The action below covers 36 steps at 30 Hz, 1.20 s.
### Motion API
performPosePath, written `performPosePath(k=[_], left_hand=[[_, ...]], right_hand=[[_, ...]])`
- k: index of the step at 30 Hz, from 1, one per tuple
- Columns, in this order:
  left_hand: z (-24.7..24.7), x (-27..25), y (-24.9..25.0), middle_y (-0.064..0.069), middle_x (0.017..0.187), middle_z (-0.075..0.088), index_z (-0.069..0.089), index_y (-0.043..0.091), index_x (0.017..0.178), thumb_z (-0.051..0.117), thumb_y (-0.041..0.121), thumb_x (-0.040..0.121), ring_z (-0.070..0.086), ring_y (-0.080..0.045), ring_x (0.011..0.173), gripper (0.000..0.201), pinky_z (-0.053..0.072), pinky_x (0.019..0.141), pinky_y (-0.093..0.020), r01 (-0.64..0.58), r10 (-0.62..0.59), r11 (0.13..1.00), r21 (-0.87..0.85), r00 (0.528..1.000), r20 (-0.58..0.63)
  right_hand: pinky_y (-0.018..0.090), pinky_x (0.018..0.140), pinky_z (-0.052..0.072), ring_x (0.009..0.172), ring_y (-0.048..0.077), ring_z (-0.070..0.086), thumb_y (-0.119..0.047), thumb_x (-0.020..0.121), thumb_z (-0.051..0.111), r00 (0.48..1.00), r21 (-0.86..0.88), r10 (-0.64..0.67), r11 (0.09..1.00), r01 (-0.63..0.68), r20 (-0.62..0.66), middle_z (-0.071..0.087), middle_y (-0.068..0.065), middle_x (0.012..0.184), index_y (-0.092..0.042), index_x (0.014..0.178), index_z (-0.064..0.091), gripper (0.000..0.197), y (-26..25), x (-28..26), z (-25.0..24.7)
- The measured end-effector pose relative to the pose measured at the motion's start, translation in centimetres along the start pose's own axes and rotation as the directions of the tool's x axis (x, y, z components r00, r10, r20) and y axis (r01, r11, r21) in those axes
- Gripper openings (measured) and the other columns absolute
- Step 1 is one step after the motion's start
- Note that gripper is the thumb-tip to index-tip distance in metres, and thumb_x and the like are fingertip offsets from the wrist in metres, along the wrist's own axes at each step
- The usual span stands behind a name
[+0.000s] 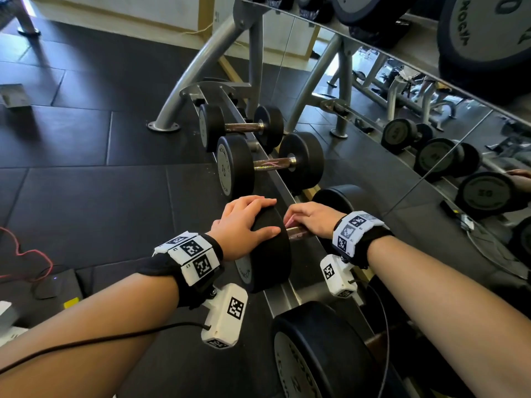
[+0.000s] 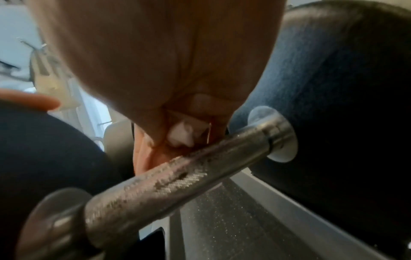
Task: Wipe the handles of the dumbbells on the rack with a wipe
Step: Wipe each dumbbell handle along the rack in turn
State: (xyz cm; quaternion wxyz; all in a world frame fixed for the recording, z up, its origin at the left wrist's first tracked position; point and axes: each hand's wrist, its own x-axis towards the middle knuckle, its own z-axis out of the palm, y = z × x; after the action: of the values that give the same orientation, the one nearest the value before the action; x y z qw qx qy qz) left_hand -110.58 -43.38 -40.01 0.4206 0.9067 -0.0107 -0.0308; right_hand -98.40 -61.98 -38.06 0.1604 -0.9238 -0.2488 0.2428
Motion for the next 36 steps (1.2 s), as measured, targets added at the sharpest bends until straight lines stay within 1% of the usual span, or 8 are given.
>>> performPosePath(k=[3,7,13,16,18,27,33,36], left_hand=[[0.0,0.0,0.0,0.014,0.154,0.023,0.029,0.047,0.146,0.057,0.05,0.093,0.012,-0.014,0.144,0.061,0.021,0.114,-0.055,0.003,-0.003,1.0,0.005,1.0,-0.003],[-0.1,0.0,0.0,0.014,0.154,0.023,0.03,0.047,0.146,0.057,0.049,0.093,0.012,-0.014,0.144,0.06,0.02,0.114,-0.055,0.004,-0.004,1.0,-0.001,1.0,0.004],[0.0,-0.1,0.1,0.013,0.154,0.023,0.03,0.047,0.146,0.057,0.048,0.094,0.012,-0.014,0.144,0.058,0.02,0.115,-0.054,0.008,-0.008,1.0,0.003,1.0,-0.007],[-0.1,-0.2,0.3,0.012,0.154,0.024,0.03,0.046,0.146,0.057,0.047,0.094,0.012,-0.015,0.144,0.059,0.019,0.115,-0.054,0.008,-0.008,1.0,0.007,1.0,0.002],[-0.2,-0.2,0.3,0.012,0.154,0.023,0.029,0.045,0.147,0.057,0.047,0.094,0.012,-0.015,0.144,0.06,0.019,0.114,-0.054,0.008,-0.008,1.0,0.014,1.0,0.01],[-0.3,-0.1,0.1,0.012,0.155,0.022,0.028,0.045,0.148,0.056,0.049,0.094,0.012,-0.016,0.145,0.061,0.018,0.115,-0.055,0.007,-0.007,1.0,0.002,1.0,0.019],[0.0,-0.1,0.2,0.013,0.154,0.023,0.028,0.048,0.146,0.056,0.05,0.094,0.014,-0.017,0.144,0.059,0.017,0.113,-0.053,0.006,-0.005,1.0,0.029,1.0,-0.006],[-0.1,-0.1,0.1,0.012,0.154,0.023,0.028,0.048,0.146,0.055,0.05,0.094,0.014,-0.018,0.145,0.059,0.017,0.114,-0.055,0.002,-0.002,0.999,0.034,1.0,0.004]], right_hand=[[0.023,0.078,0.05,0.09,0.011,0.066,-0.009,0.099,0.049,0.998,-0.22,-0.038,0.975,0.026,-0.05,0.069,-0.013,0.086,-0.02,0.099,0.067,0.022,0.2,-0.2,-0.7],[0.033,0.084,0.048,0.095,0.022,0.062,-0.015,0.093,0.055,0.999,-0.642,0.005,0.766,-0.024,-0.032,0.068,0.001,0.097,-0.022,0.105,0.064,0.016,0.3,-0.6,-0.9],[0.016,0.08,0.046,0.098,0.022,0.059,-0.01,0.099,0.045,0.997,-0.314,-0.063,0.948,0.046,-0.045,0.067,-0.004,0.099,-0.024,0.098,0.065,0.024,-2.2,-0.7,1.5],[0.036,0.097,0.045,0.11,0.026,0.059,-0.011,0.101,0.043,0.996,-0.224,-0.092,0.97,0.093,0.013,0.066,0.01,0.118,-0.012,0.119,0.063,0.027,-3.2,-0.4,1.9],[0.035,0.093,0.047,0.1,0.016,0.062,-0.007,0.101,0.043,0.997,-0.159,-0.068,0.985,0.073,0.037,0.067,0.001,0.106,-0.013,0.11,0.064,0.024,-2.6,-0.6,1.2],[0.036,0.09,0.049,0.103,0.023,0.062,-0.015,0.092,0.059,0.996,-0.604,0.083,0.792,-0.088,-0.036,0.067,0.003,0.109,-0.024,0.111,0.068,0.023,-0.5,-1.3,-2.1],[0.031,0.098,0.047,0.111,0.017,0.062,-0.008,0.098,0.049,1.0,-0.297,-0.001,0.955,-0.007,-0.026,0.068,-0.003,0.12,-0.027,0.128,0.057,0.036,-1.2,-1.3,0.4],[0.037,0.096,0.048,0.109,0.026,0.061,-0.011,0.096,0.052,1.0,-0.381,-0.011,0.924,0.007,-0.008,0.066,0.005,0.114,-0.025,0.126,0.054,0.033,-0.5,-1.5,-0.1]])
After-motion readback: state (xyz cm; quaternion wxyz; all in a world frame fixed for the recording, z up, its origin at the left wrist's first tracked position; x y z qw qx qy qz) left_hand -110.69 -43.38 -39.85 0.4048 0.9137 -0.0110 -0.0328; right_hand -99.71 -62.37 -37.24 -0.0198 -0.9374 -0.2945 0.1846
